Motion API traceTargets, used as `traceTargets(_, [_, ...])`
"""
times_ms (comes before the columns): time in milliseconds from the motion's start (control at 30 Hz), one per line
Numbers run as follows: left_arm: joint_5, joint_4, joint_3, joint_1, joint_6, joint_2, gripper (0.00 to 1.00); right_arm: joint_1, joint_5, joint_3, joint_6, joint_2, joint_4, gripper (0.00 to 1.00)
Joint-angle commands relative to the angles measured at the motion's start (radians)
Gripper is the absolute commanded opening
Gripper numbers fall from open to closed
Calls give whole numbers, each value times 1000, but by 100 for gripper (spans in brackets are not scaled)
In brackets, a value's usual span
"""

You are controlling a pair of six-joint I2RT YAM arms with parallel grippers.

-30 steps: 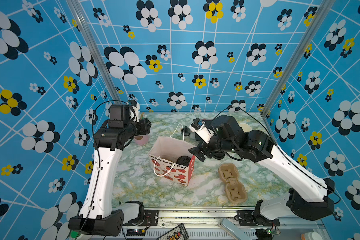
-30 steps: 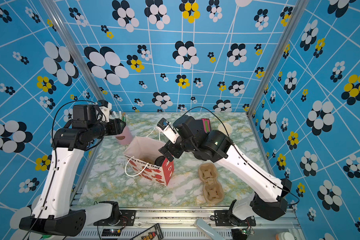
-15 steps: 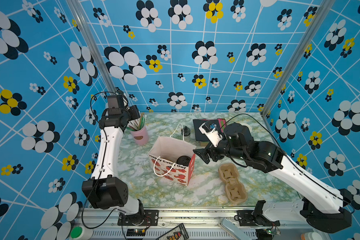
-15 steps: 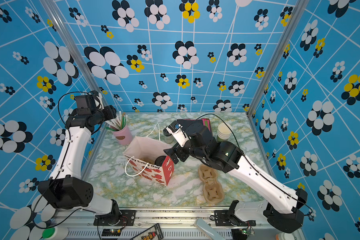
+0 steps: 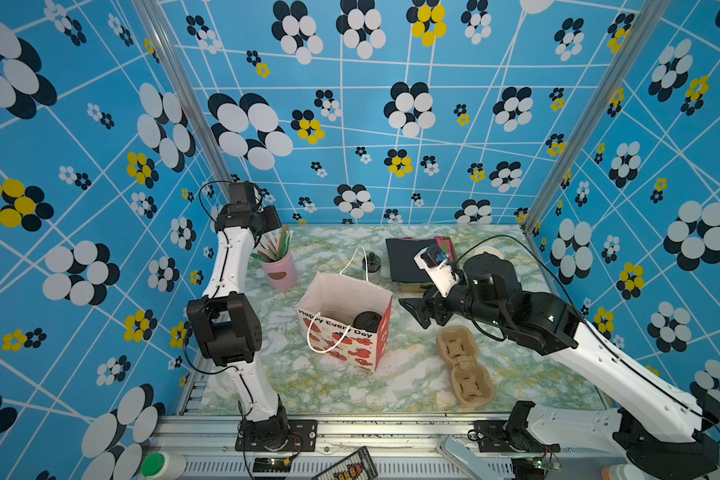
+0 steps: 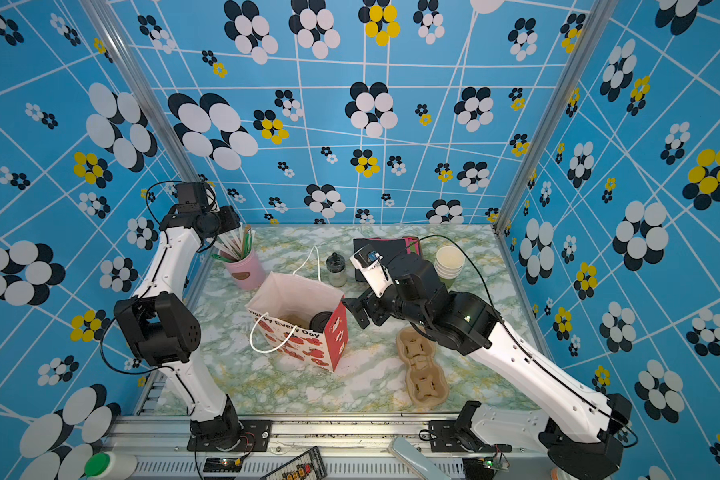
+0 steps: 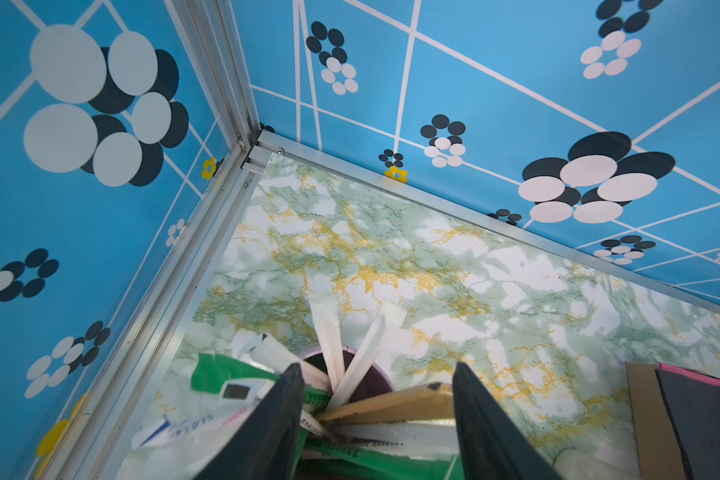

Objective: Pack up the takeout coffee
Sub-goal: 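Release the bag edge and raise the left gripper away while the right gripper withdraws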

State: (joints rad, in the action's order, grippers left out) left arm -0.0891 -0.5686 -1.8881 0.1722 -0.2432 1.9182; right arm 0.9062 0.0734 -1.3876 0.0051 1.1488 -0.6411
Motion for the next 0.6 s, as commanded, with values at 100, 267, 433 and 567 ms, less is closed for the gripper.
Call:
traceTargets(100, [31,-11,-83,25,-30,80,52,-28,6,31,15,-19,26,99])
traceTargets(267, [30,-4,-96,32,-37,114,47,-35,2,34,16,-12,27,99])
traceTargets(433, [23,-24,-144,40,-35,163,37,-39,1,34,17,-9,27,99])
traceTargets(567, [-5,-38,-177,43,-41,191,27,-41,0,35,19,-6,29,99])
